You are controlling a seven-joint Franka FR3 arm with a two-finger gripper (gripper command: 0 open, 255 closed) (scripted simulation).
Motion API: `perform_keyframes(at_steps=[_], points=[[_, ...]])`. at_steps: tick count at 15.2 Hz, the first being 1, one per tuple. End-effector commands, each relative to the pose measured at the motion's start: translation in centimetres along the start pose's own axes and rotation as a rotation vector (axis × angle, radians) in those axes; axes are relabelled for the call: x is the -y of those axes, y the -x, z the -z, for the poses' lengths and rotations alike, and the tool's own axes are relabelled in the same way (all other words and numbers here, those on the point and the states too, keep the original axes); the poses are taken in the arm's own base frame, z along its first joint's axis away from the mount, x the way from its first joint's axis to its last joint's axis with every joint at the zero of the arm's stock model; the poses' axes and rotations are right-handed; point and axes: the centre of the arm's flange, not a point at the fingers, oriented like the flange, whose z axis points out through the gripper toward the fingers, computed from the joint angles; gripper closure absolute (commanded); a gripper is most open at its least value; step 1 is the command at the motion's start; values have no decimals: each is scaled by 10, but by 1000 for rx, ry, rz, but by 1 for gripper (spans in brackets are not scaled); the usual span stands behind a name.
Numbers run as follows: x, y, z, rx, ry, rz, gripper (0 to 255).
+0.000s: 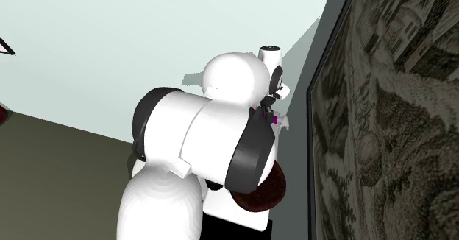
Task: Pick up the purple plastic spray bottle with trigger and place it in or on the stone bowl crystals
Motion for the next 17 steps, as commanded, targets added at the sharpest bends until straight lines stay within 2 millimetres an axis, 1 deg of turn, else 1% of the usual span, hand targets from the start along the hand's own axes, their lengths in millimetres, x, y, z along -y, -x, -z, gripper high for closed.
perform_keyframes(at_steps=[1, 6, 7, 16, 17], points=[[0, 0, -2, 0, -1, 0, 0], [0, 0, -2, 0, -1, 0, 0], [0, 0, -2, 0, -1, 0, 255], [0, 0, -2, 0, -1, 0, 255], [0, -1, 3, 0, -1, 0, 255]])
